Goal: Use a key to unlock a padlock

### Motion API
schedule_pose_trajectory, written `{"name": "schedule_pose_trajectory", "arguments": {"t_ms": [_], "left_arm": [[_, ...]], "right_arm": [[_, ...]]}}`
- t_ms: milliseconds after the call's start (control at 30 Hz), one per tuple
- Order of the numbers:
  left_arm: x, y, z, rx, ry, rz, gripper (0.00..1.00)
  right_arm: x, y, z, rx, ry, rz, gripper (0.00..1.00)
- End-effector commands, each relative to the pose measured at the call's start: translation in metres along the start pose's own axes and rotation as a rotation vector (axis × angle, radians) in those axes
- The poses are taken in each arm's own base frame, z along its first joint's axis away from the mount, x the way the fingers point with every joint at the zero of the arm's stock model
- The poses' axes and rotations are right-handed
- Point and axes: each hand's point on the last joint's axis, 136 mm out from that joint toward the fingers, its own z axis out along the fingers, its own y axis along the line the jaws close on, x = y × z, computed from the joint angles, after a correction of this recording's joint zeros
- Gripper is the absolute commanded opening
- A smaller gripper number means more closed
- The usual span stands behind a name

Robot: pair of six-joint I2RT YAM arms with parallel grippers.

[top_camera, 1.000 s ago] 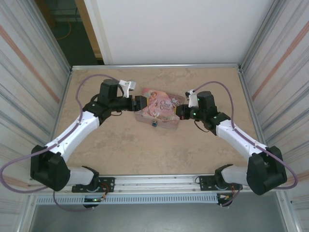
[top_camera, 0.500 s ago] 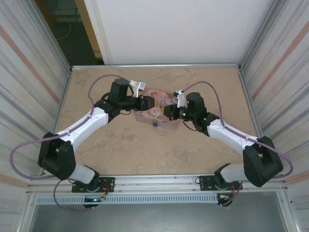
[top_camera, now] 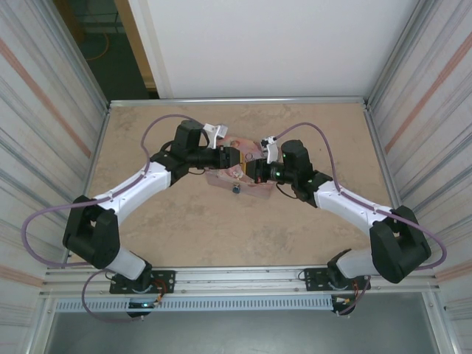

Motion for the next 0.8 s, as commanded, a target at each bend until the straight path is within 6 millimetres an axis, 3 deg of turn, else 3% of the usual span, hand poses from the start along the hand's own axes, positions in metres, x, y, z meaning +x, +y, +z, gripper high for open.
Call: {"name": "schedule_pose_trajectory", "arguments": {"t_ms": [0,367,433,767], "left_arm": [[-0.011,-0.015,-0.001,0.038,-0.019,0.03,0.34],[-0.015,-0.019,-0.006,0.03,-0.031,0.06,0.01],[-0.017,-0.02,-0.01,0.025,-0.04,0.07,0.0],[-0.024,-0.036,-0.039,0.088,-0.085,0.157,0.0]], "right_arm": [[-0.016,0.015,0.001,-0.041,-0.031,-0.006,0.0],[-0.013,0.004,0.001,-0.013,-0.013,0.027,0.0],[-0.014,0.003,-0.002,-0.025,-0.013,0.033,0.0],[-0.022,0.005,-0.026,-0.131,-0.005,0.062,0.25]]}}
